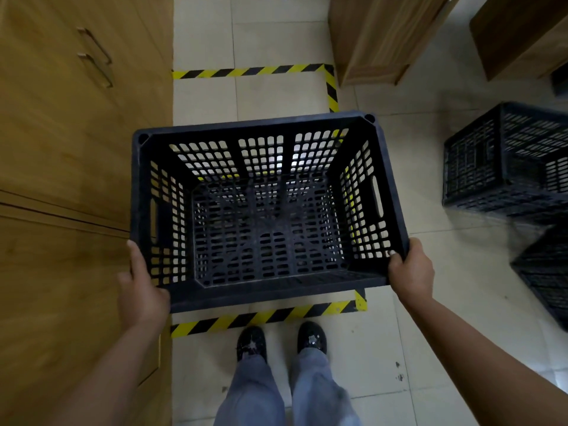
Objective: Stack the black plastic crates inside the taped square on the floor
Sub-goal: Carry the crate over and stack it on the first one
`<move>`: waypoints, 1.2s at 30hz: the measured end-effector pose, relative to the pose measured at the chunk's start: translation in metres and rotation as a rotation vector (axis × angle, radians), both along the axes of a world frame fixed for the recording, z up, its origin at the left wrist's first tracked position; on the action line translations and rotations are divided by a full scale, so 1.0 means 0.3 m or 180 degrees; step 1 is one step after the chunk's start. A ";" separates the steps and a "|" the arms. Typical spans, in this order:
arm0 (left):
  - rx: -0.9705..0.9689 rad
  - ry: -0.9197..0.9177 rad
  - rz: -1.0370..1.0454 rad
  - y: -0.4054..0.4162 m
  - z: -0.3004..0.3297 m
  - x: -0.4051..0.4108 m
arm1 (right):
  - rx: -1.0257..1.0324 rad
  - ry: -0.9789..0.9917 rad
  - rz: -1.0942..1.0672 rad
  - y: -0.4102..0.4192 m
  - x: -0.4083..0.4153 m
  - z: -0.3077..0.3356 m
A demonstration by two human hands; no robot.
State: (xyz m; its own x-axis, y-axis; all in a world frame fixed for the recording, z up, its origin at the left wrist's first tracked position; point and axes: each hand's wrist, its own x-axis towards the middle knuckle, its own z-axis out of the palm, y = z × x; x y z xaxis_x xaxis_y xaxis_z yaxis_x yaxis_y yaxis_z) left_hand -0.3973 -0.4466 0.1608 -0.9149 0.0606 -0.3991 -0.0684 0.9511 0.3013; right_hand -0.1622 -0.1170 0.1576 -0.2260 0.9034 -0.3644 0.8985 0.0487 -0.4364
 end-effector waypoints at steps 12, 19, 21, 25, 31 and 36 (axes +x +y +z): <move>-0.0208 -0.0040 -0.0094 -0.003 0.007 -0.005 | -0.0047 -0.0325 0.0119 -0.008 0.006 -0.009; -0.0305 0.0013 -0.0128 0.001 -0.007 -0.011 | -0.0026 -0.0501 0.0258 -0.002 0.000 -0.012; -0.0328 -0.0042 -0.0175 0.000 -0.003 -0.012 | -0.0057 -0.0476 0.0262 0.000 0.005 -0.014; -0.0269 -0.0169 -0.0210 -0.003 0.004 -0.019 | -0.0194 -0.0234 0.0283 0.006 0.020 -0.013; -0.0634 -0.0395 -0.0614 0.016 0.008 0.105 | -0.0361 0.0655 0.0842 0.017 0.080 0.007; -0.0736 -0.0569 -0.0685 0.002 0.026 0.154 | -0.0562 0.0549 0.1348 -0.005 0.153 -0.010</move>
State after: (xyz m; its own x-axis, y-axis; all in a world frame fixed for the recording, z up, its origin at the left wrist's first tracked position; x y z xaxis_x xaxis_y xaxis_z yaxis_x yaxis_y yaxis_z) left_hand -0.3511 -0.4460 0.1687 -0.8055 0.1338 -0.5772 0.1087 0.9910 0.0780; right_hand -0.1163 -0.1184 0.1547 -0.6307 0.6468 -0.4287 0.7296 0.3061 -0.6116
